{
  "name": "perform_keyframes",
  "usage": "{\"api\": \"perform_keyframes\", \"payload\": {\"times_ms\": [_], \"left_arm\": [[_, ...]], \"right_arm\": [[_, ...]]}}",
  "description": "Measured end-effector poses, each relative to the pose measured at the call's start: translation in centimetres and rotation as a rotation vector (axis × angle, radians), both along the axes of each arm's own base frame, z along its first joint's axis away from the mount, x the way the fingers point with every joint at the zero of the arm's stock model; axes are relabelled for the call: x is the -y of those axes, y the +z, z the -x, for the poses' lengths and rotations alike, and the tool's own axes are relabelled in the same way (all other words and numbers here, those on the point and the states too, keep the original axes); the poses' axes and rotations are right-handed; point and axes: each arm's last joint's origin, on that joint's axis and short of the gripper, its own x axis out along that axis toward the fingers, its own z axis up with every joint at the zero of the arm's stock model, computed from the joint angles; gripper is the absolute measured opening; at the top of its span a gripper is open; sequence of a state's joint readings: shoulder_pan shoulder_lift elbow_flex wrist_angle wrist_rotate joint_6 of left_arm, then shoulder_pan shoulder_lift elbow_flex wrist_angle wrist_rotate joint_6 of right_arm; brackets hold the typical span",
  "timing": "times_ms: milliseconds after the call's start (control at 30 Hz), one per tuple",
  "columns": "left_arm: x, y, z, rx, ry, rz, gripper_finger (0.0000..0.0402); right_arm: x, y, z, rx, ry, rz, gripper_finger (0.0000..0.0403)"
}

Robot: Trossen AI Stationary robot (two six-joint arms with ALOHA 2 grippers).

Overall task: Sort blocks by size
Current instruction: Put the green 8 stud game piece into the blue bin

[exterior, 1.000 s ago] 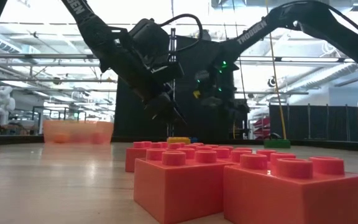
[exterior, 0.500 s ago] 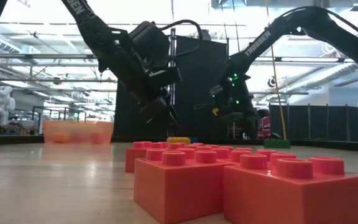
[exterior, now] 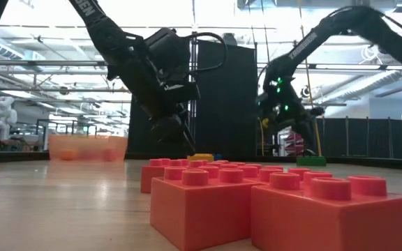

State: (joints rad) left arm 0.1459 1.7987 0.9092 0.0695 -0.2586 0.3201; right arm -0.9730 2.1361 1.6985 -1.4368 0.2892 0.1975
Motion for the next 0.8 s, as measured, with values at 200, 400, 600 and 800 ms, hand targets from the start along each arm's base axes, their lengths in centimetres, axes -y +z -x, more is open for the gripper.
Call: {"api": "perform_keyframes", "payload": {"times_ms": [200,400,600,800], "left_arm": [[0.1,0.0,0.0,-0.007,0.003,-0.004,0.0272],[0.2,0.0,0.0,0.000,-0.001,-0.005,0.0272],[1.2,0.0,-0.2,0.003,-0.015,0.006,0.0272],[1.8,0.1,-0.3,0.010,-0.044,-0.019,0.0272]], "right_arm": [[-3.0,6.3,-0.4,0.180,-0.038,0.086,0.0000],[-7.1,5.7,-0.7,0.138,-0.098,0.022,0.0000],[-8.8,0.4,-0.7,0.119,-0.175,-0.026,0.0002],[-8.1,0.5,-2.4,0.291,-0.257,0.141,0.0008]]}}
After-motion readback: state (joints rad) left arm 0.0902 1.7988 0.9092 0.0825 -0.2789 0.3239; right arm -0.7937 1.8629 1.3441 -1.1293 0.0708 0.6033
